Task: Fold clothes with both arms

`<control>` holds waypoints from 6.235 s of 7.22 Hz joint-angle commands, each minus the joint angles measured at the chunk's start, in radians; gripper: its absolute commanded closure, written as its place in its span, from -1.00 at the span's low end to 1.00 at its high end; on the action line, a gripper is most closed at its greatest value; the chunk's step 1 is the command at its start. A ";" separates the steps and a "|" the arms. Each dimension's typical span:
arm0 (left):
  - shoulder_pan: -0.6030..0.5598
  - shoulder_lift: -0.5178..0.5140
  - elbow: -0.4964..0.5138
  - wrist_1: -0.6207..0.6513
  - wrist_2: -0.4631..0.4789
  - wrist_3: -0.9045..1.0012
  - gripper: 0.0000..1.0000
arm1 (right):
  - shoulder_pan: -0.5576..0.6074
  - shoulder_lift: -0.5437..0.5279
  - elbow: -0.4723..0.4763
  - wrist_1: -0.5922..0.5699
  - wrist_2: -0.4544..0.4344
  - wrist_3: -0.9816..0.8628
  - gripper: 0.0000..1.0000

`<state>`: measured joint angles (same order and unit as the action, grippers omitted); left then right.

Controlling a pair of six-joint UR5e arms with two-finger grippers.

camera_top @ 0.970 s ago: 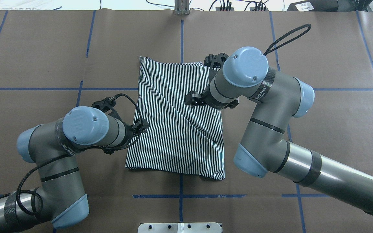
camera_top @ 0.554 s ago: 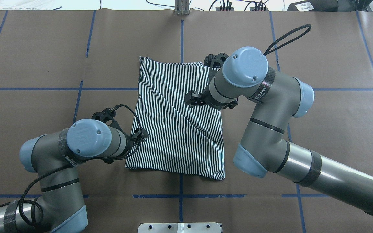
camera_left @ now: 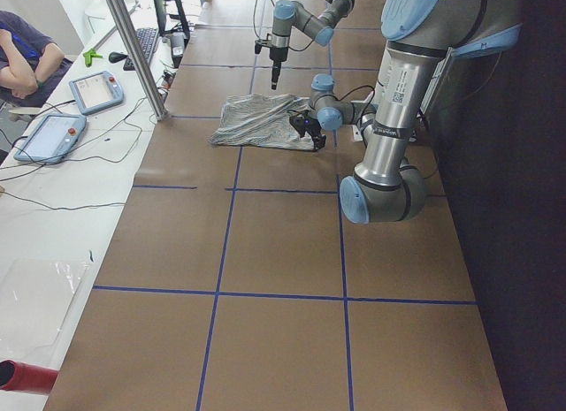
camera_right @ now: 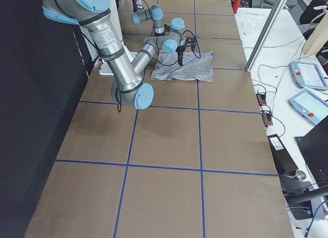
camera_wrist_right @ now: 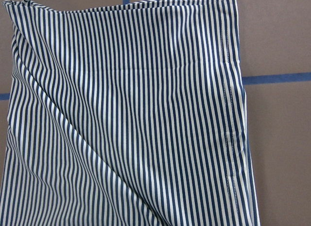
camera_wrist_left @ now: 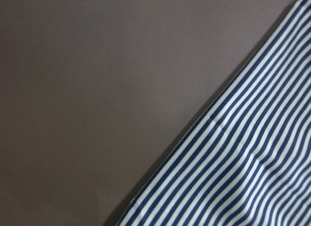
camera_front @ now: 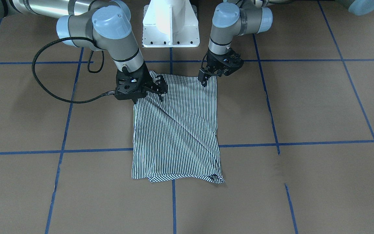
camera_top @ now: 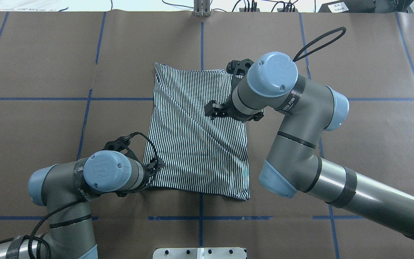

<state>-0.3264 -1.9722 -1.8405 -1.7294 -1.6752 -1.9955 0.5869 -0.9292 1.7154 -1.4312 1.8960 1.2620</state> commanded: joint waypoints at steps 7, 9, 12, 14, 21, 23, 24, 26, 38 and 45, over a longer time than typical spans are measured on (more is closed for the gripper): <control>0.004 -0.007 0.000 0.005 0.000 0.000 0.56 | -0.004 -0.010 0.012 0.000 -0.002 0.008 -1.00; 0.004 -0.005 -0.031 0.007 0.002 0.001 0.94 | -0.006 -0.013 0.010 0.000 -0.003 0.008 -1.00; 0.009 -0.004 -0.210 0.176 -0.004 0.052 1.00 | -0.036 -0.045 0.010 0.081 -0.005 0.122 -1.00; 0.055 -0.011 -0.247 0.200 -0.011 0.058 1.00 | -0.090 -0.080 0.009 0.190 -0.012 0.274 -1.00; 0.055 -0.013 -0.244 0.200 -0.012 0.060 1.00 | -0.300 -0.114 0.139 -0.070 -0.200 0.830 -1.00; 0.055 -0.013 -0.244 0.200 -0.012 0.060 1.00 | -0.352 -0.112 0.145 -0.143 -0.233 0.905 -1.00; 0.055 -0.008 -0.244 0.200 -0.012 0.060 1.00 | -0.369 -0.109 0.138 -0.144 -0.239 0.922 -1.00; 0.058 -0.017 -0.243 0.198 -0.015 0.058 1.00 | -0.371 -0.109 0.124 -0.146 -0.248 0.932 -1.00; 0.056 -0.016 -0.244 0.197 -0.014 0.060 1.00 | -0.360 -0.103 0.081 -0.196 -0.252 0.932 0.00; 0.058 -0.017 -0.243 0.197 -0.014 0.060 1.00 | -0.368 -0.094 0.092 -0.195 -0.259 0.929 1.00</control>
<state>-0.2698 -1.9883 -2.0832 -1.5324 -1.6889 -1.9359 0.2178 -1.0268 1.8061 -1.6272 1.6362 2.1927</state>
